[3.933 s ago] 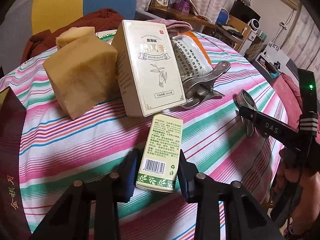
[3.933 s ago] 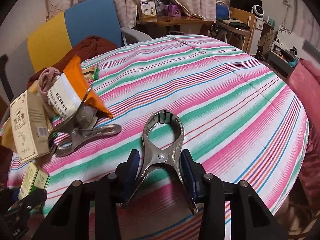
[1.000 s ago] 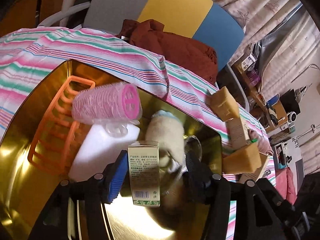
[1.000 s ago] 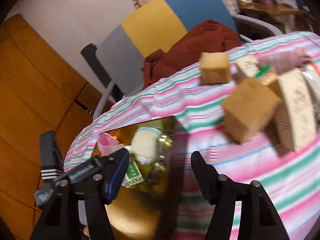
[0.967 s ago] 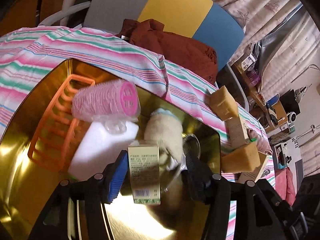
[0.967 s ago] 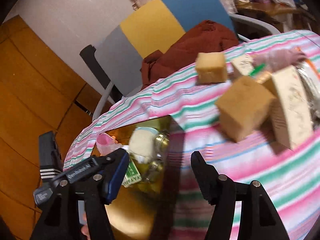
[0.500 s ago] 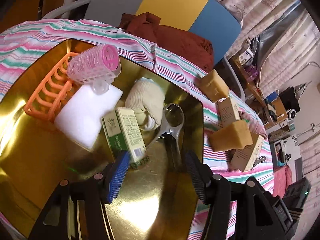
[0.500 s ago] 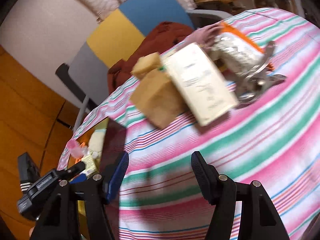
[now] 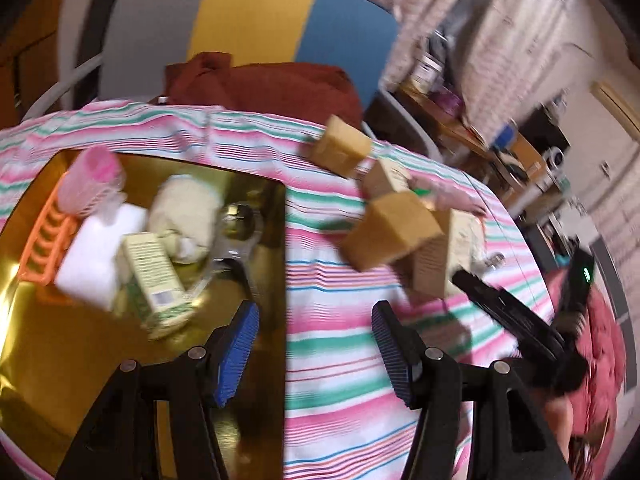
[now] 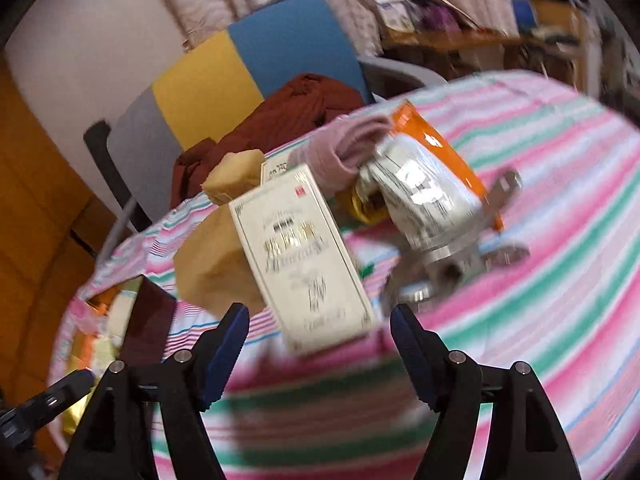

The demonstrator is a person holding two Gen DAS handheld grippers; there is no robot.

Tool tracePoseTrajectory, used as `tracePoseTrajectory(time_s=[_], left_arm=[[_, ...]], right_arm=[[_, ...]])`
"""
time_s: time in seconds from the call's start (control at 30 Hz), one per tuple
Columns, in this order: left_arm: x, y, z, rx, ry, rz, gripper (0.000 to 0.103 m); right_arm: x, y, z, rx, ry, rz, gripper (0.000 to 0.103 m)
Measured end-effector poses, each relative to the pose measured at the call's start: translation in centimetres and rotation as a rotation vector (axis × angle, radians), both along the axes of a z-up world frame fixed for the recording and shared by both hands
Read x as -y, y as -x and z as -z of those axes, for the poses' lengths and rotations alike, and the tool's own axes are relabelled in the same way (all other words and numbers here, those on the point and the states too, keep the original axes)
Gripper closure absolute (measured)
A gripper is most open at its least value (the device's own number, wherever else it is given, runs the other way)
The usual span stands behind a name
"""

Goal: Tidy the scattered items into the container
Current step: 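Move both tools back toward the cream box and clips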

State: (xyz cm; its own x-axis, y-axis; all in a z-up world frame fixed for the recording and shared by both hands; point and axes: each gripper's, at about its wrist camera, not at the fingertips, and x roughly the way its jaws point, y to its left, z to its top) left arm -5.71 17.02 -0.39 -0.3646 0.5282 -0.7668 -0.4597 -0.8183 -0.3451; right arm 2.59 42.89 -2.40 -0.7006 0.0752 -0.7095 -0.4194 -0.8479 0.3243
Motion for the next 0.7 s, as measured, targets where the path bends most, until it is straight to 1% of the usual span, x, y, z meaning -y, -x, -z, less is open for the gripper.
tracePoseTrajectory(time_s=[0.13,0.27,0.3,0.37,0.47,0.53,0.6,0.7], left_arm=[[-1.2,-0.4,0.3,0.022,-0.006,0.028,0.043],[-2.0,-0.6,0.6,0.032,0.011,0.045,0.043],[-2.2,-0.7,0.7,0.032,0.016,0.049,0.043],[-2.8,-0.7,0.9,0.034,0.025,0.058,0.043],[-3.0,-0.5,1.2,0.041,0.030,0.059,0.043],[-3.1,-0.4,1.3,0.045,0.030,0.055,0.043],[-3.3,-0.3,1.3,0.049,0.028,0.058,0.043],[-3.7,-0.2,1.2,0.048,0.030,0.063,0.043]], right_arm=[[-0.4,1.7,0.3,0.007,-0.034,-0.014,0.029],[-0.7,2.7,0.9,0.003,0.003,-0.041,0.041],[-0.6,2.7,1.0,0.002,0.002,-0.055,0.046],[0.2,2.9,1.0,0.006,0.002,-0.105,0.051],[1.7,2.2,0.8,0.002,0.018,-0.177,0.051],[2.4,1.5,0.7,0.011,0.024,-0.195,0.051],[2.6,-0.1,0.6,0.010,0.063,-0.199,0.051],[2.0,-2.1,0.8,0.045,0.096,-0.166,0.051]])
